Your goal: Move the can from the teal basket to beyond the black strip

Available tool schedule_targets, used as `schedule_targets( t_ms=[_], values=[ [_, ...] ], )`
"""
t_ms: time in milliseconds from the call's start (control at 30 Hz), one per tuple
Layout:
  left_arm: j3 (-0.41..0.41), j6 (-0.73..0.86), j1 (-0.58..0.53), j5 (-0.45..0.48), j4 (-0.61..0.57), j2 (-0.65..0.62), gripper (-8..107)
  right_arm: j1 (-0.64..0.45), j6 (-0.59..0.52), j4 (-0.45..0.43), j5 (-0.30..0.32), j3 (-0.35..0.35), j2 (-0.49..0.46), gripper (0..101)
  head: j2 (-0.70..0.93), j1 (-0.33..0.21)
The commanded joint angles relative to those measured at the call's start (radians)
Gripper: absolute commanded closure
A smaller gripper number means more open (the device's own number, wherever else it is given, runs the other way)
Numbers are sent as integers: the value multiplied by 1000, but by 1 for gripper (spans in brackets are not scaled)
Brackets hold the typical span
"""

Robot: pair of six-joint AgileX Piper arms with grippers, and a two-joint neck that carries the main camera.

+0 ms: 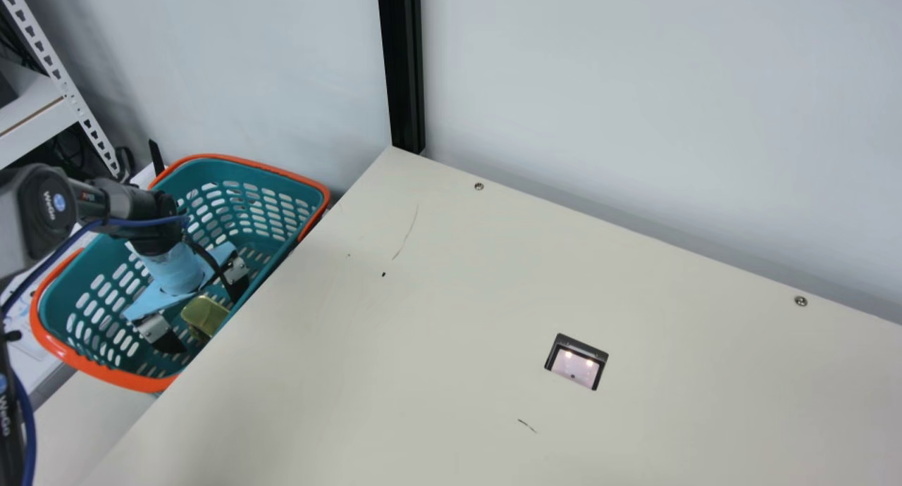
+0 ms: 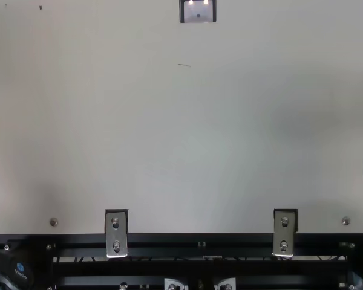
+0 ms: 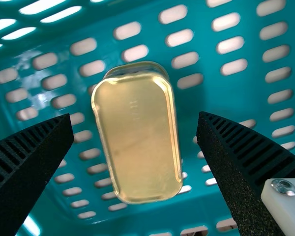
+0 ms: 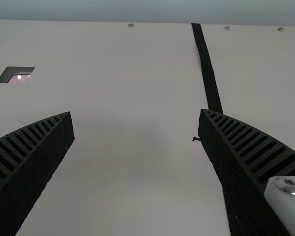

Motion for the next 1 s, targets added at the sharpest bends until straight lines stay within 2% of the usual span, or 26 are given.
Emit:
schedule_targets(
  t_ms=[0, 67, 100, 133, 333, 500, 967],
  values=[
    [-4, 3, 1, -3, -4, 7, 9, 0, 0, 0, 0, 0, 0, 0, 15, -35],
    [-11, 8, 2, -7, -9, 15, 9, 0, 0, 0, 0, 0, 0, 0, 15, -35],
    [-16, 10, 3, -10, -11, 20, 52, 0, 0, 0, 0, 0, 0, 0, 15, -35],
    [-19, 13, 4, -12, -13, 24, 89, 0, 0, 0, 0, 0, 0, 0, 15, -35],
    [-32, 52, 8, -31, -26, 27, 89, 0, 0, 0, 0, 0, 0, 0, 15, -35],
    [-10, 112, 2, -57, -45, -22, 89, 0, 0, 0, 0, 0, 0, 0, 15, -35],
    [127, 379, -41, -138, -177, -342, 89, 0, 0, 0, 0, 0, 0, 0, 15, -35]
  ],
)
